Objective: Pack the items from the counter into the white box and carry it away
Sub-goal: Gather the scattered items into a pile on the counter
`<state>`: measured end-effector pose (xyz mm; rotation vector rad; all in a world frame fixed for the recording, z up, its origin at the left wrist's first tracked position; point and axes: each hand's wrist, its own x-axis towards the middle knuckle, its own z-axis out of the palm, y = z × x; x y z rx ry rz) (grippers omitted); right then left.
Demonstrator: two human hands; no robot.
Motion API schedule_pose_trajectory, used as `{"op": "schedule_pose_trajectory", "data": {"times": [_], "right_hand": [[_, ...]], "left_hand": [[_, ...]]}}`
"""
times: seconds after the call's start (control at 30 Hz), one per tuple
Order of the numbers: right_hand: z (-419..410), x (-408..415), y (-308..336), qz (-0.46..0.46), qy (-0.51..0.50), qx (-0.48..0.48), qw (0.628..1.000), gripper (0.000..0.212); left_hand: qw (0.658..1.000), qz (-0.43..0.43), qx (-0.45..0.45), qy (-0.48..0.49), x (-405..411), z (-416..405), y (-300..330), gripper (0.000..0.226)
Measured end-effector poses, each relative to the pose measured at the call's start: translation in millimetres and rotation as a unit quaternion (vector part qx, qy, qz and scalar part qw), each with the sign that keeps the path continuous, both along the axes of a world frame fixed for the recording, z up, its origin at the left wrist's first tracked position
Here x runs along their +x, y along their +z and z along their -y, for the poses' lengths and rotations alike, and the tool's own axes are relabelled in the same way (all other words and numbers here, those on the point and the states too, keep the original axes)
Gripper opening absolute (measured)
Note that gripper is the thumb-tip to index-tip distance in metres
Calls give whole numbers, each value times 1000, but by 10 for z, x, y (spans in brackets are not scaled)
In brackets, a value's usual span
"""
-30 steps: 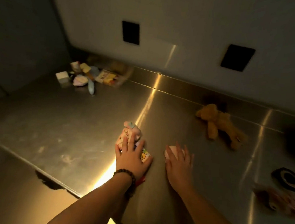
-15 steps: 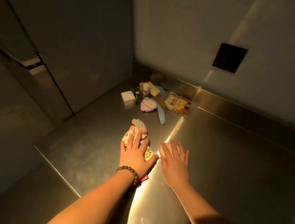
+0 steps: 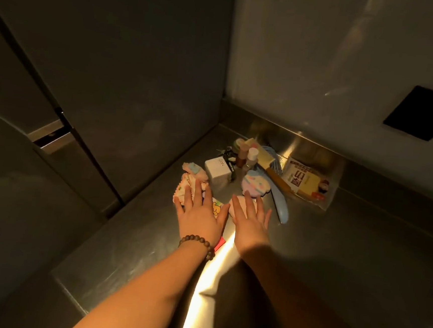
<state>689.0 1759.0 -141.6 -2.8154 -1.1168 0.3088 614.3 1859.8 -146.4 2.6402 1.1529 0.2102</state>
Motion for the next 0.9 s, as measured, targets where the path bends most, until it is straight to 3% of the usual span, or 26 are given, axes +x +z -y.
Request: {"op": "schedule_pose_trajectory", "data": {"times": [0.1, 0.2, 0.3, 0.37, 0.6, 0.9], "right_hand": [[-35, 79, 42, -28, 3, -10, 1000, 83], [78, 53, 57, -15, 2, 22, 1000, 63], [231, -59, 72, 16, -2, 53, 998, 67], [289, -145, 85, 19, 15, 51, 998, 70], [247, -272, 81, 14, 51, 7, 999, 70], [27, -231, 81, 40, -3, 9, 999, 56]], "left_hand": [[1000, 2, -12, 5, 93, -71, 29, 76], [997, 57, -50, -9, 85, -100, 110, 69], [987, 145, -67, 3, -87, -81, 193, 66], [987, 153, -49, 4, -283, -72, 201, 66], [991, -40, -35, -125, -638, -179, 77, 67], [979, -96, -49, -175, -225, -475, 9, 69]]}}
